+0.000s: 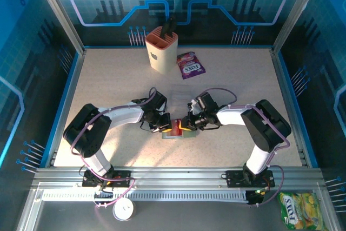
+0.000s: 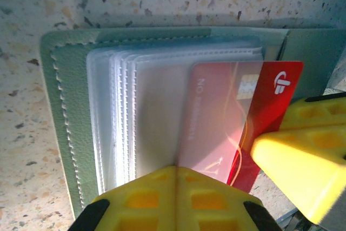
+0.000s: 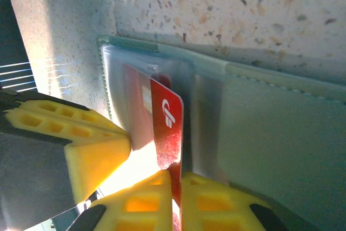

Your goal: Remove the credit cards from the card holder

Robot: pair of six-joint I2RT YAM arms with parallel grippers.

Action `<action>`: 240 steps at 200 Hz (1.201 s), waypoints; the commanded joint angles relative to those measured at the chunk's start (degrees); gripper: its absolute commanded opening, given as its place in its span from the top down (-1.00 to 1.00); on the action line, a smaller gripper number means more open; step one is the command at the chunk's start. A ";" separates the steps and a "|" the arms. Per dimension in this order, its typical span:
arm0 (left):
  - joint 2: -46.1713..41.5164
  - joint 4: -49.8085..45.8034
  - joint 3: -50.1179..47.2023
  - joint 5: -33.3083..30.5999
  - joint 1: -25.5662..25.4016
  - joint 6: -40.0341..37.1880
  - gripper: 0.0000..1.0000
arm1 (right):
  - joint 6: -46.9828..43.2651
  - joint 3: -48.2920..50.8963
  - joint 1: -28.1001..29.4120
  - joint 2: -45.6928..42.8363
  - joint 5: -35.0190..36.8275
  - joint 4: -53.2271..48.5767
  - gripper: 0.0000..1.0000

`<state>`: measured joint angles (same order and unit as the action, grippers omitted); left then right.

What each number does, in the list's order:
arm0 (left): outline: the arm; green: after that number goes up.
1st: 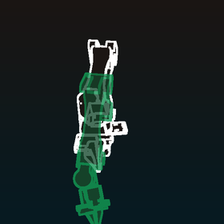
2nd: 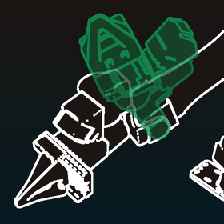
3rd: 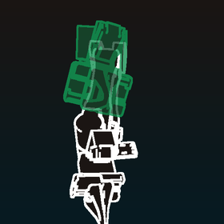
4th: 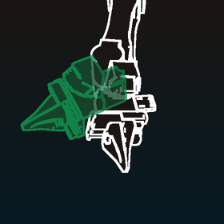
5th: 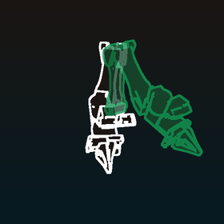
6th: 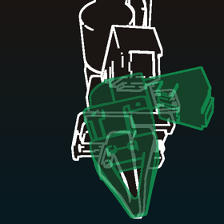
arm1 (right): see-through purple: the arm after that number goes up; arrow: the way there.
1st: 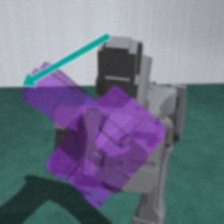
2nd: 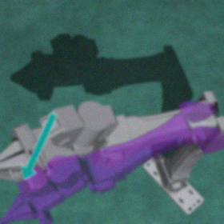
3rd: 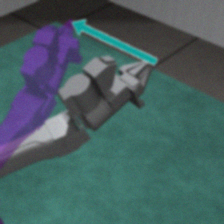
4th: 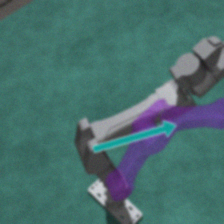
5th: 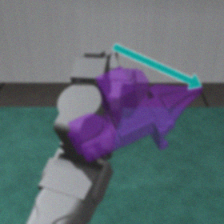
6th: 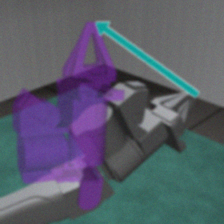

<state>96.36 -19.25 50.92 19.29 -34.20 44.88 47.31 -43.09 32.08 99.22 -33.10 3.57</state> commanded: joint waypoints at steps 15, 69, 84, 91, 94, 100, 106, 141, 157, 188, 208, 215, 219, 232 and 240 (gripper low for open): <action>-1.35 -2.27 -1.21 -1.68 -0.35 -0.01 0.87 | -2.52 1.58 -2.25 -2.28 0.19 -3.32 0.78; -1.61 -1.88 -1.52 -1.67 -0.33 0.21 0.87 | -5.00 2.74 -4.78 -5.10 0.62 -6.89 0.79; -2.02 -1.23 -1.68 -1.29 -0.34 0.54 0.87 | -5.72 2.53 -5.25 -6.19 0.93 -8.37 0.80; -2.23 -1.00 -1.71 -1.14 -0.36 0.88 0.87 | -5.97 2.27 -5.39 -6.68 0.94 -8.98 0.82; -2.42 -0.85 -1.65 -1.10 -0.29 0.97 0.87 | -6.07 2.24 -5.38 -6.95 0.93 -9.28 0.83; -2.69 -0.69 -1.54 -0.93 -0.36 1.15 0.87 | -6.34 1.97 -5.38 -7.34 0.93 -9.77 0.84; -2.94 -0.50 -1.29 -0.83 -0.32 1.34 0.86 | -6.48 1.77 -5.32 -7.78 1.04 -10.26 0.85; -4.17 0.53 0.19 -0.64 -0.26 1.67 0.84 | -8.24 -1.00 -5.36 -10.19 1.49 -14.46 0.87; -5.52 3.87 -0.75 0.09 -0.31 1.51 0.78 | -10.37 -2.80 -5.36 -11.43 2.77 -18.21 0.88; -7.19 4.96 -1.65 -1.17 0.24 1.50 0.76 | -18.44 -7.00 -5.35 -12.89 8.67 -27.61 1.00; -7.99 5.76 -2.83 -1.53 0.87 1.69 0.76 | -25.68 -11.01 -5.19 -13.17 11.64 -32.10 1.00; -8.35 6.10 -3.32 -1.56 1.23 1.79 0.77 | -28.42 -11.96 -5.06 -13.05 12.82 -33.31 1.00; -8.65 6.35 -3.57 -1.60 1.33 1.92 0.76 | -29.92 -12.50 -4.88 -12.88 13.49 -33.99 1.00; -9.27 6.65 -4.29 -1.71 1.99 1.85 0.76 | -35.33 -15.17 -4.47 -11.64 16.72 -37.73 1.00; -9.66 6.65 -4.65 -1.71 2.41 1.79 0.76 | -38.43 -17.18 -4.01 -10.62 19.07 -40.19 1.00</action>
<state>88.82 -13.47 48.14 18.68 -32.99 46.50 22.15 -55.33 27.35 87.39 -21.41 -26.30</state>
